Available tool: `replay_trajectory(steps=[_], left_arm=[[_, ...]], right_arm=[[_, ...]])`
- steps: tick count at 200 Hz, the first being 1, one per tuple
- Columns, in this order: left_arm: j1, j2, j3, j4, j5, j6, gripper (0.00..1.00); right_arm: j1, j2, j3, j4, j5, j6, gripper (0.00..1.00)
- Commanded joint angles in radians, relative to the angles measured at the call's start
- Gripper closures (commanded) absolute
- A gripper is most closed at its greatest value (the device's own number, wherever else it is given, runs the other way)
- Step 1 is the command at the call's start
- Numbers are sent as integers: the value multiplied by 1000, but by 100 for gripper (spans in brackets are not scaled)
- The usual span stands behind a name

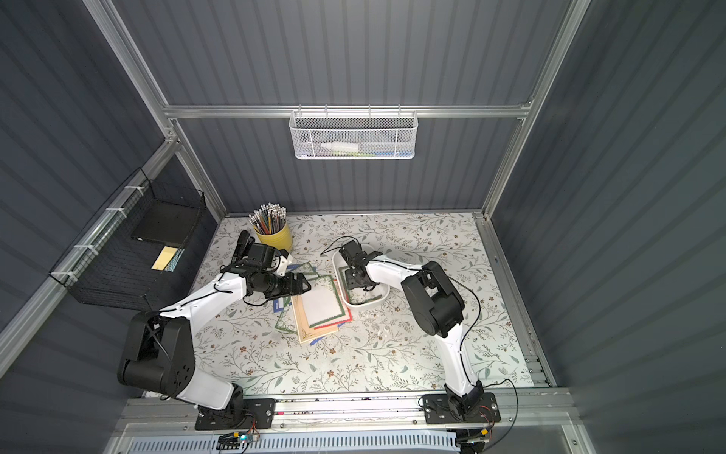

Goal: Take out the stationery paper from the storage box
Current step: Pick up the stationery paper from the storage box.

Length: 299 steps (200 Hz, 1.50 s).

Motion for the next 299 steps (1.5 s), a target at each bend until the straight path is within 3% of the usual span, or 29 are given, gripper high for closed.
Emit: replay_trajectory(steps=[1, 87, 127, 178, 261, 278, 299], left_arm=[[5, -6, -9, -11, -3, 13, 8], [5, 23, -33, 30, 31, 1, 8], [5, 20, -41, 41, 39, -4, 8], [5, -33, -12, 115, 132, -31, 8], [5, -36, -15, 184, 203, -64, 8], [5, -45, -33, 243, 265, -91, 8], [5, -78, -76, 407, 423, -162, 9]], right_arm=[[-3, 117, -85, -176, -40, -15, 38], [-4, 29, 40, -236, 20, -38, 63], [-3, -21, 53, -248, 40, -43, 65], [-18, -148, 83, -236, 37, -53, 65], [-72, -222, 41, -161, -92, -44, 65], [-81, -241, 26, -136, -140, -37, 65], [-94, -286, 11, -85, -193, -36, 65]])
